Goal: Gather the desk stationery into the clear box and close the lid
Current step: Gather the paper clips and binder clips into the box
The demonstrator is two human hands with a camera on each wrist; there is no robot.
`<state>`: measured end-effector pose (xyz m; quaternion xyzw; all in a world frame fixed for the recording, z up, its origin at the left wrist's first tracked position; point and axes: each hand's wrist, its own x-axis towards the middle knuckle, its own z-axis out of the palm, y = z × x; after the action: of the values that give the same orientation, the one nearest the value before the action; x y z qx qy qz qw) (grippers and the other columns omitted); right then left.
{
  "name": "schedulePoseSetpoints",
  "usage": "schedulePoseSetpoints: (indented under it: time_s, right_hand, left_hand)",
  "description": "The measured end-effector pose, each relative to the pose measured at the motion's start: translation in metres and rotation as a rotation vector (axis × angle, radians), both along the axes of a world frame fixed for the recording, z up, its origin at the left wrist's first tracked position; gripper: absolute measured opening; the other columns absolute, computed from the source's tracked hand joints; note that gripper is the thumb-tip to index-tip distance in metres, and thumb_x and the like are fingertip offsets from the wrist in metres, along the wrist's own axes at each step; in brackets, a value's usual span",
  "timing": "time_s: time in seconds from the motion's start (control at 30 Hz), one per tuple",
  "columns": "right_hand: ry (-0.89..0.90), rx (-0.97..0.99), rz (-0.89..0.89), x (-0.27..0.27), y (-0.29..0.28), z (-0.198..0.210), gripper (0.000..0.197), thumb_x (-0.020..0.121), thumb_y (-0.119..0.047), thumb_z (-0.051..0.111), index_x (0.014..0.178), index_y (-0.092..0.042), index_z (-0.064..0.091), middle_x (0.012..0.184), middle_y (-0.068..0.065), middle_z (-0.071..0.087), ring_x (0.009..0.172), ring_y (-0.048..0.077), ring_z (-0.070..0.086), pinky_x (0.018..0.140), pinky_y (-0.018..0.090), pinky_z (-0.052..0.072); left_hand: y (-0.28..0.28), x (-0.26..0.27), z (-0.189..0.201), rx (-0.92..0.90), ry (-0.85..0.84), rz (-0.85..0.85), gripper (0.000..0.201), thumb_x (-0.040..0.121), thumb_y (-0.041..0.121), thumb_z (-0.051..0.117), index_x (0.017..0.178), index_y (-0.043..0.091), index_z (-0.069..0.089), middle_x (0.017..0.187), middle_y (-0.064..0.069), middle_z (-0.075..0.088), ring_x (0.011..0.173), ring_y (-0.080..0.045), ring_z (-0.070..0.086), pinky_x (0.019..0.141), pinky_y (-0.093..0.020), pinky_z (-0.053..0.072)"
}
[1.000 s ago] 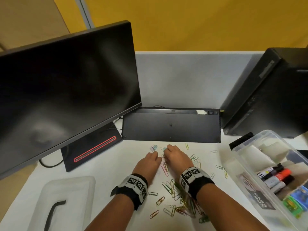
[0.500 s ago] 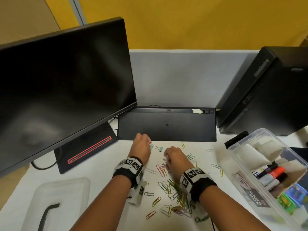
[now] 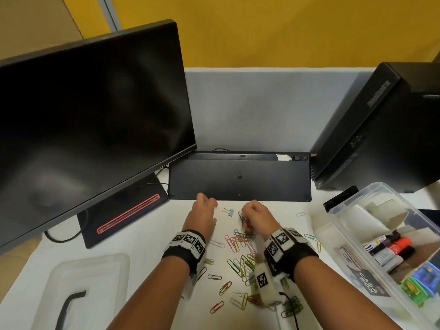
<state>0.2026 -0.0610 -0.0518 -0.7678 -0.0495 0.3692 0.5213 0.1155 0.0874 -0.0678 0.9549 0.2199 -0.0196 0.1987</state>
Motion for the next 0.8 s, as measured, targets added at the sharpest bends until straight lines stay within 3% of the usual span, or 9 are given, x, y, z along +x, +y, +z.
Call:
schedulePoseSetpoints:
  time_s: [0.07, 0.17, 0.23, 0.4, 0.47, 0.53, 0.6, 0.7, 0.8]
  right_hand:
    - [-0.331, -0.259, 0.258, 0.002, 0.013, -0.003, 0.009, 0.092, -0.022, 0.052, 0.099, -0.017, 0.048, 0.074, 0.002, 0.055, 0.065, 0.016, 0.054, 0.062, 0.027, 0.046]
    - [-0.563, -0.503, 0.525, 0.001, 0.031, -0.012, 0.032, 0.091, -0.027, 0.057, 0.118, -0.019, 0.042, 0.101, 0.006, 0.061, 0.088, 0.022, 0.063, 0.077, 0.033, 0.053]
    - [-0.608, -0.593, 0.593, 0.001, 0.038, -0.019, 0.038, 0.093, -0.028, 0.055, 0.126, -0.018, 0.039, 0.114, 0.008, 0.061, 0.098, 0.026, 0.062, 0.084, 0.037, 0.053]
    - [-0.565, -0.63, 0.6, -0.004, 0.039, -0.018, 0.037, 0.096, -0.025, 0.048, 0.129, -0.013, 0.038, 0.117, 0.009, 0.059, 0.1, 0.024, 0.06, 0.085, 0.035, 0.051]
    - [-0.447, -0.536, 0.553, -0.004, 0.033, -0.015, 0.025, 0.096, -0.028, 0.046, 0.116, -0.014, 0.043, 0.104, 0.007, 0.059, 0.084, 0.018, 0.056, 0.077, 0.031, 0.046]
    - [-0.318, -0.377, 0.459, -0.005, 0.023, -0.009, 0.011, 0.096, -0.027, 0.042, 0.091, -0.018, 0.044, 0.083, -0.001, 0.052, 0.068, 0.011, 0.046, 0.068, 0.025, 0.039]
    - [-0.048, -0.146, 0.291, -0.008, 0.009, 0.003, 0.024, 0.096, -0.019, 0.037, 0.072, -0.019, 0.04, 0.066, -0.004, 0.041, 0.056, 0.007, 0.037, 0.062, 0.022, 0.038]
    - [0.408, 0.32, -0.049, -0.017, -0.023, 0.027, 0.028, 0.094, -0.015, 0.033, 0.069, -0.011, 0.046, 0.055, 0.001, 0.036, 0.043, 0.012, 0.029, 0.044, 0.022, 0.041]
    - [0.393, 0.476, -0.129, -0.016, -0.057, 0.051, 0.027, 0.092, -0.015, 0.032, 0.075, -0.007, 0.051, 0.059, 0.006, 0.047, 0.042, 0.012, 0.035, 0.035, 0.018, 0.029]
  left_hand:
    - [0.003, -0.001, 0.0, -0.008, 0.013, 0.046, 0.03, 0.088, 0.019, 0.062, 0.115, 0.015, 0.05, 0.124, -0.005, 0.038, 0.098, -0.021, 0.057, 0.085, -0.027, 0.05]
    - [0.008, -0.002, -0.001, -0.024, 0.046, 0.033, 0.022, 0.092, 0.02, 0.055, 0.114, 0.014, 0.052, 0.123, -0.007, 0.045, 0.104, -0.022, 0.055, 0.089, -0.032, 0.051]
    - [0.01, -0.003, -0.002, -0.055, 0.038, 0.036, 0.021, 0.093, 0.02, 0.053, 0.113, 0.015, 0.053, 0.122, -0.006, 0.047, 0.104, -0.022, 0.055, 0.09, -0.031, 0.049]
    - [0.018, -0.016, 0.0, -0.368, -0.12, 0.23, 0.021, 0.093, 0.022, 0.053, 0.113, 0.017, 0.059, 0.116, -0.004, 0.054, 0.102, -0.019, 0.055, 0.09, -0.024, 0.041]
    - [0.023, -0.024, 0.002, -0.55, -0.177, 0.316, 0.02, 0.095, 0.017, 0.049, 0.11, 0.013, 0.062, 0.115, -0.005, 0.06, 0.103, -0.019, 0.056, 0.092, -0.027, 0.041]
    - [0.024, -0.035, 0.009, -0.774, -0.215, 0.442, 0.022, 0.097, 0.014, 0.043, 0.1, 0.011, 0.065, 0.1, 0.001, 0.062, 0.092, -0.02, 0.057, 0.089, -0.034, 0.045]
    - [0.022, -0.046, 0.019, -1.016, -0.252, 0.593, 0.03, 0.097, 0.013, 0.037, 0.095, 0.012, 0.067, 0.078, 0.002, 0.051, 0.069, -0.014, 0.046, 0.068, -0.031, 0.043]
    - [0.017, -0.063, 0.034, -1.191, -0.288, 0.717, 0.03, 0.094, 0.014, 0.038, 0.093, 0.011, 0.067, 0.065, -0.001, 0.038, 0.057, -0.012, 0.033, 0.056, -0.025, 0.028]
    - [0.01, -0.075, 0.046, -1.205, -0.291, 0.718, 0.03, 0.093, 0.019, 0.04, 0.094, 0.007, 0.067, 0.058, 0.0, 0.035, 0.054, -0.013, 0.031, 0.054, -0.026, 0.027]
